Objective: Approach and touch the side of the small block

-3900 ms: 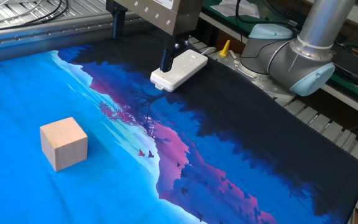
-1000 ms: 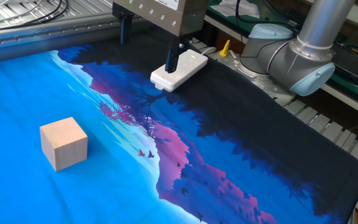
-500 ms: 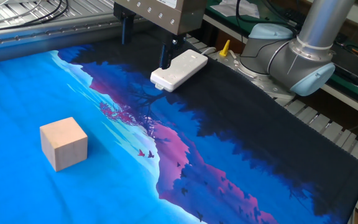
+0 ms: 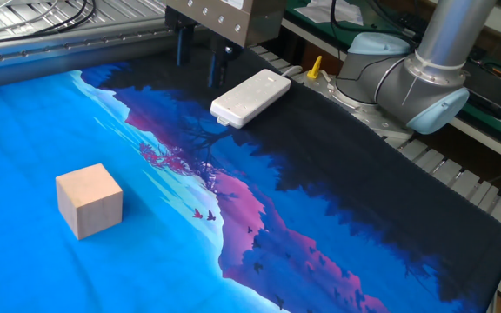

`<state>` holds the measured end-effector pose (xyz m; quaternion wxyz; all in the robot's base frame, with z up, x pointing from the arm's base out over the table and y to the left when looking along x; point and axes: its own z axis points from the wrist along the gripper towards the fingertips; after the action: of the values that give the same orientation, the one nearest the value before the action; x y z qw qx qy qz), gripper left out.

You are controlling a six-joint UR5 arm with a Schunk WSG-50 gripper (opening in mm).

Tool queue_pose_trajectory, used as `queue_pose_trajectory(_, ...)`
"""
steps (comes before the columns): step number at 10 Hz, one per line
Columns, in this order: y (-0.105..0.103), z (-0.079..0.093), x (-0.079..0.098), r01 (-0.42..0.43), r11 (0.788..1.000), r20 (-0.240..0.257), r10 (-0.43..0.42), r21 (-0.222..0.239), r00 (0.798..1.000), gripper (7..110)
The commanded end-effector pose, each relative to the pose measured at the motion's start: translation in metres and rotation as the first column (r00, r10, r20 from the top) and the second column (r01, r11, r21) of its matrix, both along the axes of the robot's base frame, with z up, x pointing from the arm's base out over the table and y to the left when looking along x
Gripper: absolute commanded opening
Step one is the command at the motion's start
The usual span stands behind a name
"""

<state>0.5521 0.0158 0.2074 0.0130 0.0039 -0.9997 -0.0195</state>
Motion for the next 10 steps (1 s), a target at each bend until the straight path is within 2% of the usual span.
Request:
queue_pose_trajectory(1,0.005,0.002,0.002,0.01,1.0,0.007,-0.01,0.022,1.0,7)
queue_pose_trajectory(3,0.009,0.005,0.007,0.006,1.0,0.015,-0.006,0.022,1.0,7)
queue_pose_trajectory(6,0.011,0.009,0.014,0.015,1.0,0.015,-0.015,-0.013,1.0,7)
queue_pose_trajectory(7,0.006,0.003,0.026,0.017,0.999,0.04,-0.016,-0.039,0.999,7)
queue_pose_trajectory(10,0.016,-0.02,0.05,0.029,1.0,0.073,-0.028,-0.006,0.997,7)
